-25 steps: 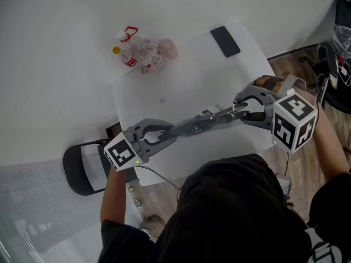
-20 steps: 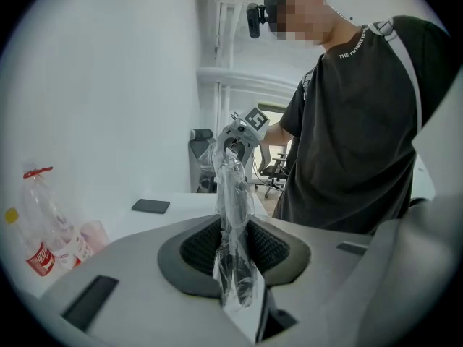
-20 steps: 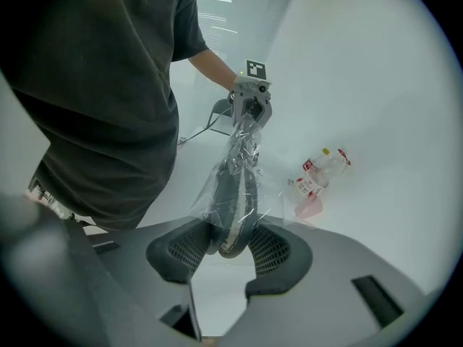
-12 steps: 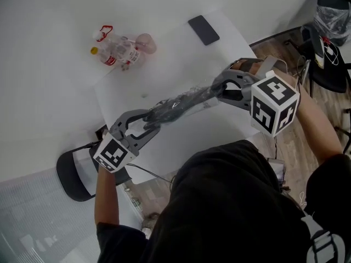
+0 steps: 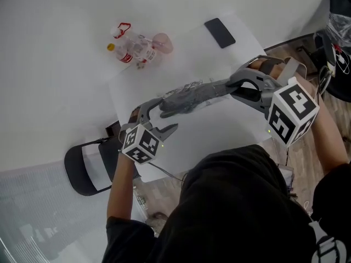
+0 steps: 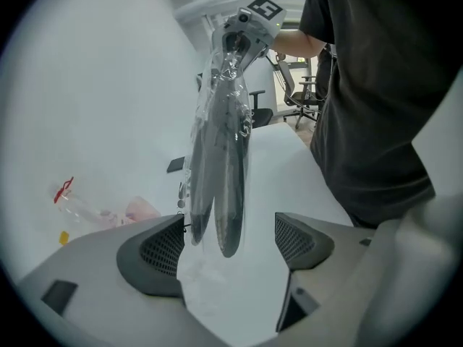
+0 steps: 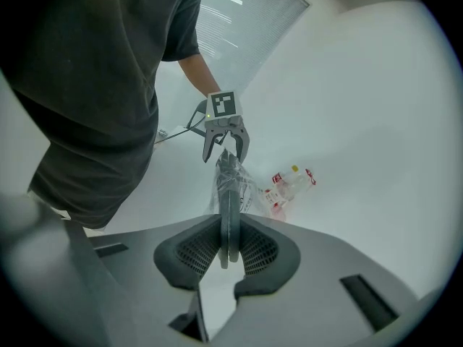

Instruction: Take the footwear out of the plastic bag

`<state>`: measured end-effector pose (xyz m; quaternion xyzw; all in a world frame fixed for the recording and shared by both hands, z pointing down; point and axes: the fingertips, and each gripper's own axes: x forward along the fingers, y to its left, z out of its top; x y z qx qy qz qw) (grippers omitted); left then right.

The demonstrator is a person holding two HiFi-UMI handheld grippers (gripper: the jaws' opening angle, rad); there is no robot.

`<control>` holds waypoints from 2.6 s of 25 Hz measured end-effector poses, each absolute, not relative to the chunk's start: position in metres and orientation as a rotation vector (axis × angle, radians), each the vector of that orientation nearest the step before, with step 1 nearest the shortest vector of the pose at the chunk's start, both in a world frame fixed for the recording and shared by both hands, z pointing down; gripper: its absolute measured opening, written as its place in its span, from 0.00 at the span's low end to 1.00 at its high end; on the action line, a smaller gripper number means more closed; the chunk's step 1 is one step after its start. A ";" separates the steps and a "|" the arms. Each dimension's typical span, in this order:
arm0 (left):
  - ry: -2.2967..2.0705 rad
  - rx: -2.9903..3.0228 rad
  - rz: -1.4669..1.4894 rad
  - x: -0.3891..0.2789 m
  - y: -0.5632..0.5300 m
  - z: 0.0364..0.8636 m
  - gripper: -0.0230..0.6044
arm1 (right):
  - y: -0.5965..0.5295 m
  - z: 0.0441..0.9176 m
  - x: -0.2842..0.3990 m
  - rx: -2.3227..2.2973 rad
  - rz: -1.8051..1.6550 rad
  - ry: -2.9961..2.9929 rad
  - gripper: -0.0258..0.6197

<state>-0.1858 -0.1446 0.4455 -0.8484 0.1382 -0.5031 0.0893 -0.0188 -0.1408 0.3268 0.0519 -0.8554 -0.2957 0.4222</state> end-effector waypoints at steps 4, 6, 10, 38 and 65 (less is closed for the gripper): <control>0.555 -2.539 -1.446 -0.185 -0.161 0.439 0.68 | -0.139 0.318 -0.022 0.144 -0.776 -2.134 0.15; 0.598 -2.532 -1.421 -0.183 -0.169 0.436 0.68 | -0.139 0.312 -0.022 0.148 -0.799 -2.130 0.15; 0.576 -2.460 -1.438 -0.175 -0.178 0.444 0.68 | -0.135 0.294 -0.033 0.142 -0.829 -2.180 0.15; 0.590 -2.624 -1.071 -0.147 -0.167 0.423 0.61 | -0.121 0.289 -0.050 0.058 -0.859 -2.233 0.17; 0.482 -2.540 -1.191 -0.142 -0.148 0.444 0.26 | -0.100 0.291 -0.062 -0.010 -0.774 -2.332 0.16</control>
